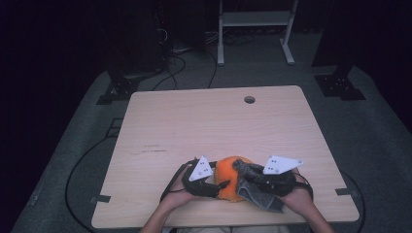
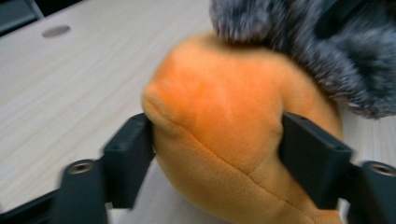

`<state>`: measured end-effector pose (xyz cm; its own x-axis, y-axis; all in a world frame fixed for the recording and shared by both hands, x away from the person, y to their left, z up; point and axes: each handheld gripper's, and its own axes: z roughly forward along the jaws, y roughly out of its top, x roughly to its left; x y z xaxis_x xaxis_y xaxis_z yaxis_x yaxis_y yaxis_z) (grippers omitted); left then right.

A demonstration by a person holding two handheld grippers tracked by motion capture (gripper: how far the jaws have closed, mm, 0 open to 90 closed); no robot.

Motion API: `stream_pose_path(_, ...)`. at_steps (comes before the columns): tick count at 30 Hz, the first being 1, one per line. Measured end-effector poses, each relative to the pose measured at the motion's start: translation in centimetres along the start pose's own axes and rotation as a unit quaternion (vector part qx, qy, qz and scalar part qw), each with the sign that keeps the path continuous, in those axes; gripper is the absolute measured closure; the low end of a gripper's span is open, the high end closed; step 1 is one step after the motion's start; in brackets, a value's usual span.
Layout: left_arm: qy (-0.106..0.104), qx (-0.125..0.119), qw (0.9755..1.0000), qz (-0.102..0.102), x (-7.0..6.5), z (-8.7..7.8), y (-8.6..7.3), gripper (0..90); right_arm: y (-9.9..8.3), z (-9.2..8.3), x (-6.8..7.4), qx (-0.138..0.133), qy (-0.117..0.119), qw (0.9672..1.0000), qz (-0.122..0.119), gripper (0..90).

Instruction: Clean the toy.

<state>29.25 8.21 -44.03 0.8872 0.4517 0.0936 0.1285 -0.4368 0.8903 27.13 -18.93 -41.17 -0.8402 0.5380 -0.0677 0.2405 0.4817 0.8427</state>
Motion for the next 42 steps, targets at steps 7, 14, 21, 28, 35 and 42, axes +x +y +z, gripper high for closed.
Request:
stream_pose_path(7,0.002,-0.032,0.9981,0.052,-0.5,-0.6,0.2,33.5,-0.6,0.4,-1.3,-0.005,-0.01,0.9998,0.018,72.8)
stream_pose_path(14,0.009,-0.014,0.9985,0.053,-0.7,0.1,0.2,41.3,-1.5,0.1,-2.7,0.01,-0.046,0.9983,0.033,72.8)
stream_pose_path(21,0.034,-0.009,0.9992,0.017,-0.1,0.8,0.1,40.7,-0.4,-1.2,-0.6,-0.025,-0.038,0.999,0.0,73.3)
stream_pose_path(28,0.005,-0.049,0.9987,-0.009,1.0,-0.9,0.2,32.6,-0.4,0.4,-0.6,-0.007,-0.04,0.999,-0.018,73.0)
stream_pose_path(35,-0.015,-0.038,0.9991,0.006,0.4,-0.1,0.2,47.1,-1.3,-0.1,-1.8,-0.013,-0.036,0.9992,0.013,72.8)
stream_pose_path(42,-0.008,-0.033,0.9994,0.0,0.4,0.1,0.3,46.7,-1.8,-0.9,-2.7,0.0,-0.084,0.9961,0.025,72.9)
